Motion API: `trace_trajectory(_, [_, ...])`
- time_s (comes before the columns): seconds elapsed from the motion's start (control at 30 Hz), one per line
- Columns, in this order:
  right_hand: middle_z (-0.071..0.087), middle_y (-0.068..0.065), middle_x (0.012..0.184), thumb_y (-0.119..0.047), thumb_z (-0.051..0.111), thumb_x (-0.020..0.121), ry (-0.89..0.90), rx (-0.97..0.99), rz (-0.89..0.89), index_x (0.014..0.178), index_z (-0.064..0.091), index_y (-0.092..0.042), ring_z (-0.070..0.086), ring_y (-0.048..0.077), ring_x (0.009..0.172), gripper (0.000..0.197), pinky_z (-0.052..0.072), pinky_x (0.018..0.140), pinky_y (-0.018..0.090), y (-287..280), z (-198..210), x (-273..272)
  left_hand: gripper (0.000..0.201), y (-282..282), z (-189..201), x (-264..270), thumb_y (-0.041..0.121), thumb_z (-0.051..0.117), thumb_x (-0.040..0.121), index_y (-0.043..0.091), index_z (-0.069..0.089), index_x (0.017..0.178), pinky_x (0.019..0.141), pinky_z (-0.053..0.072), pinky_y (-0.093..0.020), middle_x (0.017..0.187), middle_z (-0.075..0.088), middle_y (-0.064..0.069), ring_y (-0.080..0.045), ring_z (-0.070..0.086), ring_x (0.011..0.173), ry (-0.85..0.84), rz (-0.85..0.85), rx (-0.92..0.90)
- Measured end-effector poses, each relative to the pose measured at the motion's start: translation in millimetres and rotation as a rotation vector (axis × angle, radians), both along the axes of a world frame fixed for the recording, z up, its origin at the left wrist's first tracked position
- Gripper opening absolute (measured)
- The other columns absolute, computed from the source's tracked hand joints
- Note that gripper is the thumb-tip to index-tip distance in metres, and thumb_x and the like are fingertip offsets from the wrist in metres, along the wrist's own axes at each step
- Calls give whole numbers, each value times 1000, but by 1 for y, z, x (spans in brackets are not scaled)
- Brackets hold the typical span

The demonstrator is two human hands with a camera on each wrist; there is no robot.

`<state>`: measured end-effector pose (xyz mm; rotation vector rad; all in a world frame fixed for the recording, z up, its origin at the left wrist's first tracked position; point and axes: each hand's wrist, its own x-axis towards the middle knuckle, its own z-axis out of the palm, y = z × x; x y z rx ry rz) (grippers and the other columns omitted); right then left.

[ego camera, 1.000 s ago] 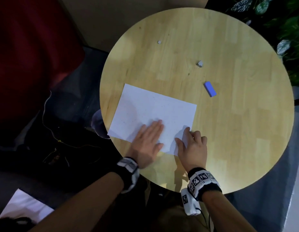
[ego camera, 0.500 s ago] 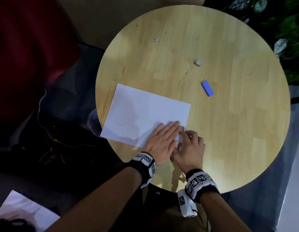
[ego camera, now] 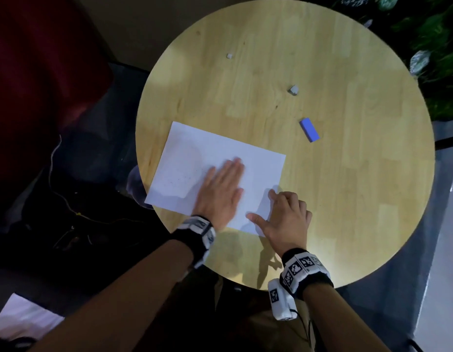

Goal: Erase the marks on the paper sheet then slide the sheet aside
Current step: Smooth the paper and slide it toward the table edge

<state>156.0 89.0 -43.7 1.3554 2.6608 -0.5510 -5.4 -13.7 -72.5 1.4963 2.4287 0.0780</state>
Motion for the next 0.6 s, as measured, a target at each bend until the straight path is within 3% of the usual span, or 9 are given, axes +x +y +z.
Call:
trace_trajectory(0.1, [48,-8,118,-84,54,65,-41,-16,7,124,54,-28,42,19,105,81,27,82,34,2,2,-2,59,4,9,-25,36,19,107,9,23,160,124,4,-46,168,16,-4,-20,16,155,11,93,48])
trace_trajectory(0.2, [47,-11,113,-77,64,62,-24,-50,14,120,51,-30,44,18,104,76,27,82,33,7,9,-7,61,46,18,12,38,9,106,15,11,162,124,-3,-42,169,4,1,-15,3,156,-51,-127,25])
trace_trajectory(0.27, [48,-11,116,-70,71,58,-3,-99,18,122,46,-31,46,19,106,79,27,82,34,13,13,-12,61,62,15,22,37,7,105,18,8,162,124,-4,-41,169,-1,3,-14,0,156,-38,-141,-14])
trace_trajectory(0.37, [45,-12,130,-73,70,56,-81,-150,62,143,21,-39,45,19,112,106,29,85,37,24,19,-19,59,60,8,-19,37,10,106,19,2,162,123,-5,-42,169,-5,5,-14,-1,156,-39,18,-71])
trace_trajectory(0.47, [41,-10,131,-79,62,58,-198,-162,161,147,-3,-47,44,20,112,115,29,86,38,30,20,-25,59,56,14,-56,37,15,109,16,-3,161,122,-7,-44,169,-9,3,-14,-5,155,-6,118,-90])
trace_trajectory(0.6, [42,-9,119,-79,59,58,-262,-174,203,146,7,-46,45,19,110,107,28,85,37,36,21,-30,58,79,26,-11,36,14,109,17,0,162,123,-5,-41,169,-6,2,-14,-5,155,-37,-171,-62])
